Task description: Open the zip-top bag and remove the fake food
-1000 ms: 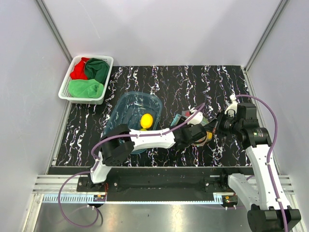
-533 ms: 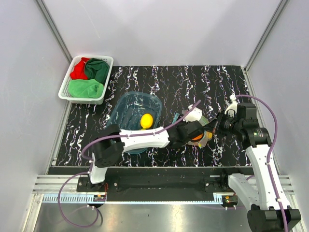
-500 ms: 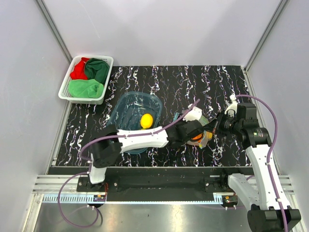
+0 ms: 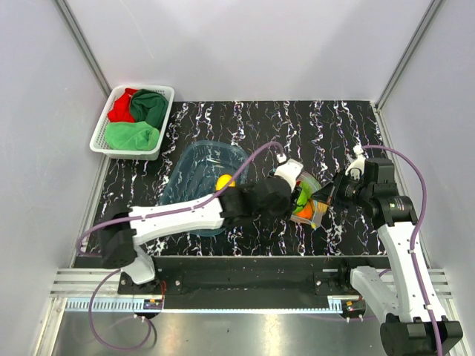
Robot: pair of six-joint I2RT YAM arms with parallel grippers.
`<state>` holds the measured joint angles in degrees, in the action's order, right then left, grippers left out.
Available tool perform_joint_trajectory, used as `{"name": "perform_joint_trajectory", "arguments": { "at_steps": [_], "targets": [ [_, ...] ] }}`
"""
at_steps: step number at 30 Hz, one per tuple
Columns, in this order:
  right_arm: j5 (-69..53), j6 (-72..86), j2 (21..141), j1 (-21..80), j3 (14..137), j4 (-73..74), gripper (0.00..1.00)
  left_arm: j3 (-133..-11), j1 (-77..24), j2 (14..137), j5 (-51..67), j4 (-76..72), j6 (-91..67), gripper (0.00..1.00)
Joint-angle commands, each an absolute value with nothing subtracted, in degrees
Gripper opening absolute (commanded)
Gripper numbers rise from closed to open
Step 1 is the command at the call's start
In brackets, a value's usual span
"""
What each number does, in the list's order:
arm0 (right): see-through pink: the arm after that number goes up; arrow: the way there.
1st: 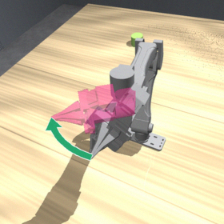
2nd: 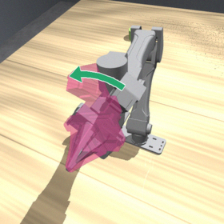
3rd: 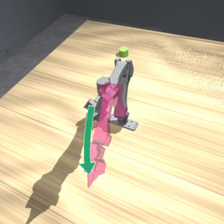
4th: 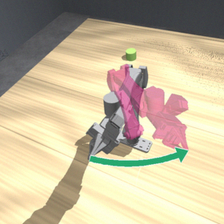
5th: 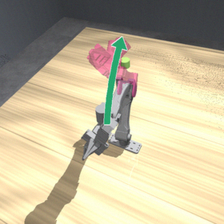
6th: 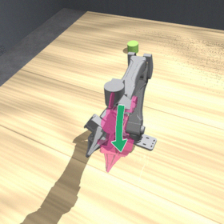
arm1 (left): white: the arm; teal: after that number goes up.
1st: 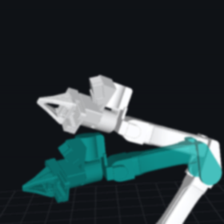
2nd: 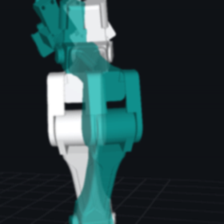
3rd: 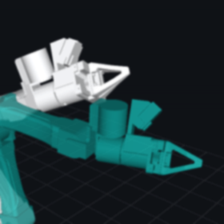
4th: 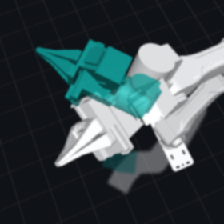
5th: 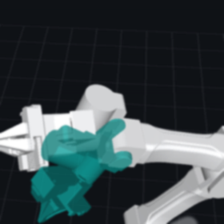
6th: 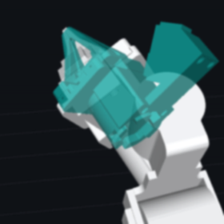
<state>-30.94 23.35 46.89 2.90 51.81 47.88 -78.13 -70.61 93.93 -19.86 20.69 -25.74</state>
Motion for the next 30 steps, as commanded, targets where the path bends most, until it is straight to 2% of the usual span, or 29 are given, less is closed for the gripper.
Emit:
{"name": "perform_joint_trajectory", "arguments": {
  "at_steps": [1,7,13,17,20,30],
  "targets": [
    [-30.9,23.5,46.5,3.3,52.2,46.4,0.00,-74.5,-70.8,84.7,-12.9,15.7,-26.0,0.00],
    [-30.9,23.6,46.3,3.2,52.1,46.3,0.00,-67.7,-70.9,72.3,-15.7,17.4,-24.8,0.00],
    [-31.2,23.6,46.3,3.2,52.1,46.3,0.00,-63.9,-70.3,62.4,-27.1,28.5,-27.1,0.00],
    [-31.3,23.6,46.2,3.2,52.0,46.2,0.00,-60.0,-66.4,58.8,-34.4,41.8,-36.5,0.00],
    [-31.4,23.6,46.2,3.2,52.0,46.2,0.00,-57.1,-62.2,56.7,-34.8,48.4,-43.4,0.00],
    [-31.6,23.6,46.1,3.3,51.9,46.1,0.00,-45.4,-56.2,51.9,-37.5,51.2,-54.6,0.00]
  ]
}}
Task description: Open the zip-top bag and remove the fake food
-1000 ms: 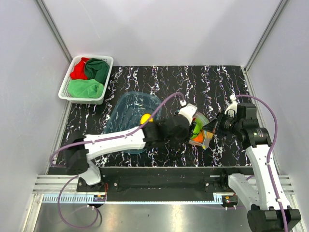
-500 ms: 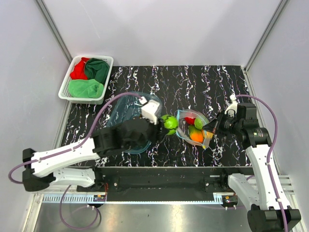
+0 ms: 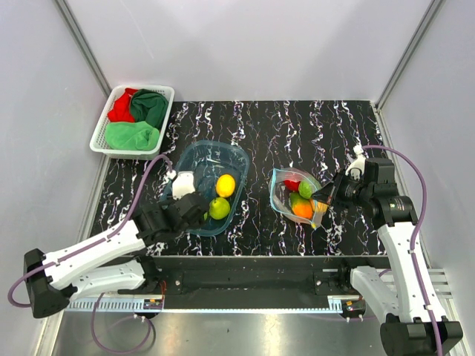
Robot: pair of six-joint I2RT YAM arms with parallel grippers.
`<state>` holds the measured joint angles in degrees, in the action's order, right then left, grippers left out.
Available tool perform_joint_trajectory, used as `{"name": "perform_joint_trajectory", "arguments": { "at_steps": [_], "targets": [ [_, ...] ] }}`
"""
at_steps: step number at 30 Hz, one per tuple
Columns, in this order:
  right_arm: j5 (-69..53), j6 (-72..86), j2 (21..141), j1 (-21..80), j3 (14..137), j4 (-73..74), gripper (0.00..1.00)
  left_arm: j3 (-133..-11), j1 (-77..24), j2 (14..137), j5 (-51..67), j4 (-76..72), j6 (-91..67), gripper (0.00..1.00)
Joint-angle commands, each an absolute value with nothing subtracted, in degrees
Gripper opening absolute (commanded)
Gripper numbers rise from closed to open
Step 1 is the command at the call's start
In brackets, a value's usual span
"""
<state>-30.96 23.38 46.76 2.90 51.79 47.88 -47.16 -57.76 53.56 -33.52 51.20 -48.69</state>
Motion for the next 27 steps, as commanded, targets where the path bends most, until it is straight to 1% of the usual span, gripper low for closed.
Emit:
{"name": "perform_joint_trajectory", "arguments": {
  "at_steps": [1,5,10,11,12,14,15,17,18,20,21,22,23,26,27],
  "targets": [
    [-31.6,23.6,46.0,3.3,51.9,46.1,0.00,-45.0,-55.9,52.7,-37.4,50.9,-54.5,0.00],
    [-31.6,23.6,45.9,3.3,51.9,46.1,0.00,-44.7,-55.4,56.6,-35.9,47.6,-53.4,0.00],
    [-31.6,23.6,45.9,3.3,51.9,46.1,0.00,-45.4,-55.0,64.7,-36.5,46.0,-52.8,0.00],
    [-31.6,23.7,46.0,3.2,51.9,46.0,0.00,-46.0,-55.0,65.6,-36.6,45.9,-52.9,0.05],
    [-31.8,23.6,45.8,3.3,51.9,46.0,0.00,-46.1,-55.0,66.7,-36.6,45.9,-53.2,0.15],
    [-31.9,23.6,45.8,3.3,51.9,46.1,0.00,-46.5,-55.0,66.9,-36.7,45.9,-53.9,0.28],
    [-31.9,23.6,45.9,3.3,51.9,46.1,0.00,-46.6,-54.9,66.4,-36.7,45.9,-53.9,0.45],
    [-32.0,23.6,45.9,3.3,51.9,46.1,0.00,-46.7,-54.9,65.7,-36.8,46.0,-53.8,0.57],
    [-32.0,23.6,45.8,3.3,51.9,46.1,0.00,-46.9,-54.9,64.3,-36.7,46.0,-53.7,0.66],
    [-32.1,23.6,45.9,3.3,51.9,46.1,0.00,-47.3,-54.9,63.0,-35.6,45.9,-52.7,0.76],
    [-32.1,23.6,45.9,3.3,51.9,46.0,0.00,-47.7,-55.0,61.9,-35.2,45.7,-52.3,0.91],
    [-32.0,23.6,45.9,3.3,51.9,46.0,0.00,-48.0,-55.0,61.3,-34.4,45.5,-51.3,0.96],
    [-32.0,23.6,45.9,3.4,51.9,46.1,0.00,-48.3,-55.0,60.7,-34.2,45.6,-50.8,0.99],
    [-32.0,23.6,45.9,3.3,51.8,46.0,0.00,-49.7,-55.0,57.8,-33.0,45.5,-49.7,0.98],
    [-32.0,23.6,45.9,3.4,51.8,45.9,0.00,-50.3,-55.0,57.0,-31.4,43.8,-48.4,0.95]
  ]
}}
